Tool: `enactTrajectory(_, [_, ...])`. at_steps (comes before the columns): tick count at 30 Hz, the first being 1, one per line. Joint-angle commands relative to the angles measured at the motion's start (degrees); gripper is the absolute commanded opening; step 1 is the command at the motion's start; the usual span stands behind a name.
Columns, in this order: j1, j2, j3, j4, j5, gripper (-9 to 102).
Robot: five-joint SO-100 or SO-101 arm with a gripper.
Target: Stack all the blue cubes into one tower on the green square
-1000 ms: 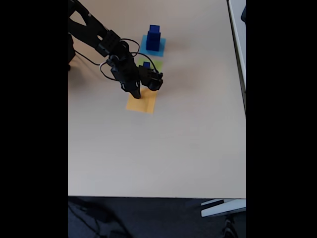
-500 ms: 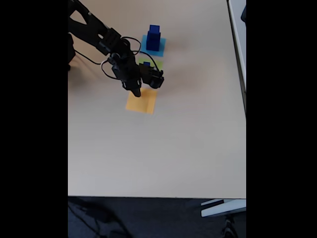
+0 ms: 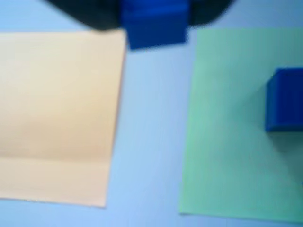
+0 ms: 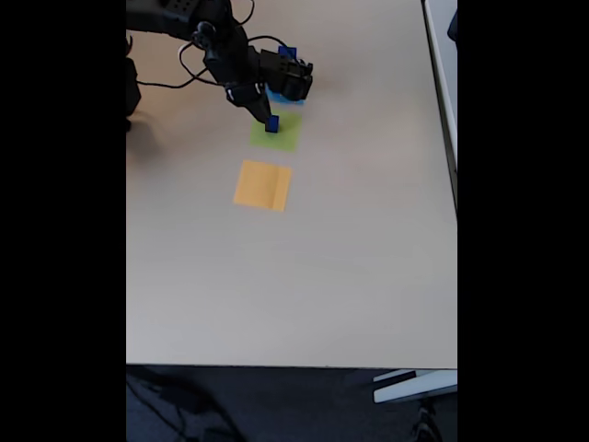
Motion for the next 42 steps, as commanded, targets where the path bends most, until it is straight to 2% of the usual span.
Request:
enactTrajectory(1, [-4.39,3.60,-5.80,2.55,7.29,0])
enactTrajectory(8, [-9.58,1.41,-9.14,4.66,16.52,0])
enactTrajectory(14, [-11.07,0.44,-10.28,6.33,19.34,0])
enactTrajectory(31, [-8.09,-5.01,-12.39,3.96,12.92,0])
enactTrajectory(42, [-8.61,-8.61,-9.84,1.14,12.92,0])
